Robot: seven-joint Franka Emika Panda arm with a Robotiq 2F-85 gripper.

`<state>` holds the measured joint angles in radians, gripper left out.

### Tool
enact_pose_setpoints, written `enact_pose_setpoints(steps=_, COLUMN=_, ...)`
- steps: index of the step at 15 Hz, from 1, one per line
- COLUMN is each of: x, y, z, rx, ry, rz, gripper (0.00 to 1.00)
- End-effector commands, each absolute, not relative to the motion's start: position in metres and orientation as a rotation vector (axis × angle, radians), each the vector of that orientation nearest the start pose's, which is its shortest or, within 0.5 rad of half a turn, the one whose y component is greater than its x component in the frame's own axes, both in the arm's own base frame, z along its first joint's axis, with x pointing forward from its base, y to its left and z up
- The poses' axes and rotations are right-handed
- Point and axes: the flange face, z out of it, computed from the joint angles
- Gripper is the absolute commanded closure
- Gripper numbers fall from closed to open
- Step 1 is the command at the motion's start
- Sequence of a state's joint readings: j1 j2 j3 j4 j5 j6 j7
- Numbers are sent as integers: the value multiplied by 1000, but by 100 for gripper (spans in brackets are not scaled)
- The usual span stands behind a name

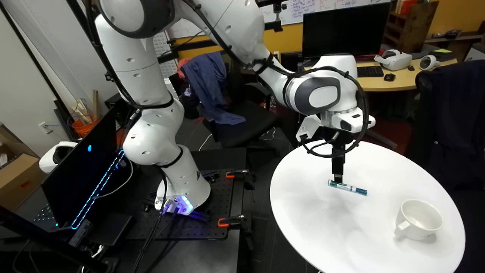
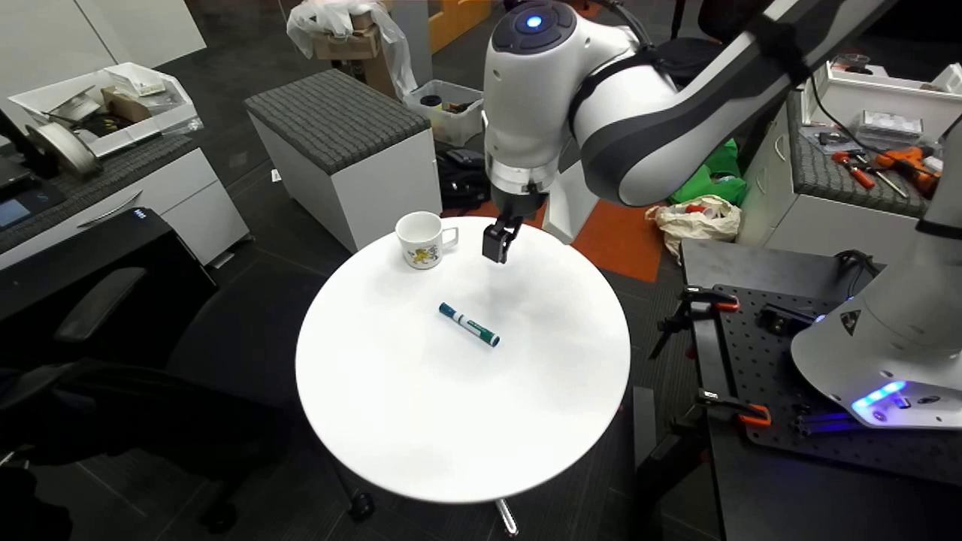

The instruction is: Put the green marker inside the white mug

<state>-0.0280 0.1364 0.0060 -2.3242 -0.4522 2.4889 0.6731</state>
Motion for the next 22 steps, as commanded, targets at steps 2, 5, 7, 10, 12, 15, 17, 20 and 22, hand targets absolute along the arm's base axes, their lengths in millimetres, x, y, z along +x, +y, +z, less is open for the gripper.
enact_pose_setpoints(steps=2, x=550, y=3, z=256, rx=-3315, ry=613, rz=-266, gripper=0)
enact_pose_setpoints(steps=5, x=563, y=11, z=238, rx=-3316, ry=633, rz=-265, gripper=0)
enact_pose_setpoints(steps=7, x=571, y=17, z=225, rx=-3323, ry=649, rz=-256, gripper=0)
enact_pose_setpoints(steps=10, x=580, y=28, z=204, rx=-3345, ry=646, rz=-227, gripper=0)
enact_pose_setpoints(steps=12, x=583, y=35, z=194, rx=-3363, ry=617, rz=-201, gripper=0)
enact_pose_setpoints(steps=15, x=574, y=32, z=194, rx=-3355, ry=600, rz=-169, gripper=0)
enact_pose_setpoints(steps=17, x=574, y=30, z=195, rx=-3356, ry=605, rz=-170, gripper=0)
enact_pose_setpoints(steps=20, x=574, y=28, z=195, rx=-3356, ry=610, rz=-170, gripper=0)
enact_pose_setpoints(steps=22, x=575, y=29, z=192, rx=-3360, ry=615, rz=-168, gripper=0)
